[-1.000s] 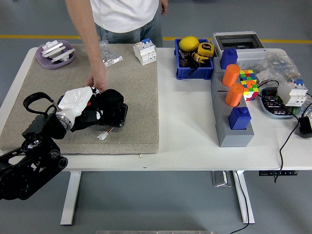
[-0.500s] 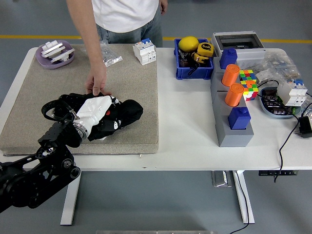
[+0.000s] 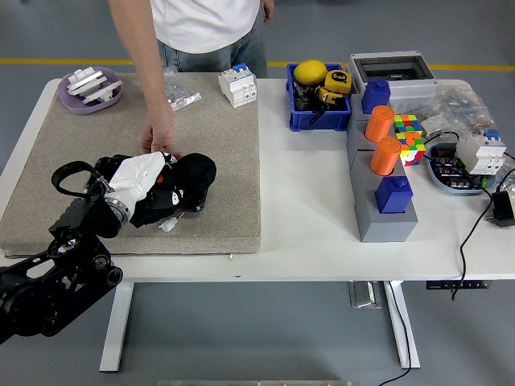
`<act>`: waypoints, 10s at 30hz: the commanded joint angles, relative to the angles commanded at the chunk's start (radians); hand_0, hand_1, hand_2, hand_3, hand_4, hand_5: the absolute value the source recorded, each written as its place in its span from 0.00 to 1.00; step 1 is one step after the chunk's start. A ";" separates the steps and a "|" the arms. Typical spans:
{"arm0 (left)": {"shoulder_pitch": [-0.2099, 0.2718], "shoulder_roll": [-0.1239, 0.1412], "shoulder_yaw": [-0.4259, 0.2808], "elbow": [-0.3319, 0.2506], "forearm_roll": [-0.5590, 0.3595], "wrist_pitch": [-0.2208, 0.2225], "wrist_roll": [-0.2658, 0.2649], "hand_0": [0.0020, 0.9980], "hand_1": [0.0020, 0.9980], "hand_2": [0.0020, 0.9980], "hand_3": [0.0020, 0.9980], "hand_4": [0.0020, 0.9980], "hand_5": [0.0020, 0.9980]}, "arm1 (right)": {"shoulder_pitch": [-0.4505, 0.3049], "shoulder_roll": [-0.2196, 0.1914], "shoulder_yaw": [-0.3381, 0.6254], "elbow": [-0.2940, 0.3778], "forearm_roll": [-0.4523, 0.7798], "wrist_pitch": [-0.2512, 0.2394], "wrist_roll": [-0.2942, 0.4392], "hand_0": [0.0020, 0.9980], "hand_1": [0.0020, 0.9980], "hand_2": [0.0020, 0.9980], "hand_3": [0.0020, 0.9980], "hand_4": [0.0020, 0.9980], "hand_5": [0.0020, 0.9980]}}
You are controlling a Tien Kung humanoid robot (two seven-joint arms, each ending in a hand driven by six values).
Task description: Pick the rag up,wipe the panel,place it on the desk
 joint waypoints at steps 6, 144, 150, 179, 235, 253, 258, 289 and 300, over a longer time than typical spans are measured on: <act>0.012 0.015 -0.048 0.032 0.024 0.004 0.008 0.25 0.39 0.54 0.51 0.46 0.00 | -0.002 0.000 0.004 0.000 -0.003 0.001 0.000 0.77 0.60 0.61 0.56 0.98 0.49; 0.061 0.037 -0.226 0.124 0.215 0.072 0.149 0.26 0.37 0.52 0.52 0.48 0.00 | -0.009 -0.005 0.017 0.011 -0.023 0.006 0.000 0.77 0.60 0.61 0.57 1.00 0.51; 0.054 0.029 -0.185 0.089 0.209 0.076 0.151 0.26 0.37 0.52 0.52 0.48 0.00 | -0.009 -0.003 0.019 0.011 -0.023 0.007 0.001 0.77 0.60 0.61 0.57 1.00 0.51; 0.044 -0.086 0.080 -0.113 0.198 0.077 0.189 0.26 0.37 0.52 0.52 0.48 0.00 | -0.007 -0.006 0.011 0.009 0.005 0.013 0.003 0.77 0.60 0.61 0.57 1.00 0.51; 0.082 0.022 -0.239 0.113 0.253 0.084 0.216 0.25 0.36 0.52 0.52 0.48 0.00 | -0.018 -0.009 0.039 0.016 -0.017 0.013 -0.002 0.77 0.60 0.61 0.57 1.00 0.51; 0.043 0.054 -0.272 0.248 0.187 0.117 0.105 0.29 0.37 0.52 0.52 0.47 0.00 | -0.011 -0.006 0.046 0.021 -0.029 0.012 -0.007 0.77 0.60 0.61 0.57 1.00 0.51; 0.033 0.069 -0.261 0.282 0.143 0.108 0.033 0.40 0.46 0.52 0.53 0.47 0.00 | -0.010 -0.005 0.048 0.021 -0.031 0.011 -0.008 0.77 0.60 0.61 0.57 1.00 0.51; 0.037 0.111 -0.294 0.263 0.126 -0.081 0.049 0.83 0.92 0.94 0.88 1.00 0.04 | -0.009 -0.007 0.050 0.019 -0.039 0.007 -0.010 0.77 0.59 0.60 0.57 1.00 0.52; 0.077 0.151 -0.371 0.153 0.128 -0.137 0.082 0.85 0.95 0.97 0.90 1.00 0.11 | -0.013 -0.007 0.045 0.016 -0.040 0.008 -0.011 0.77 0.59 0.60 0.56 0.99 0.51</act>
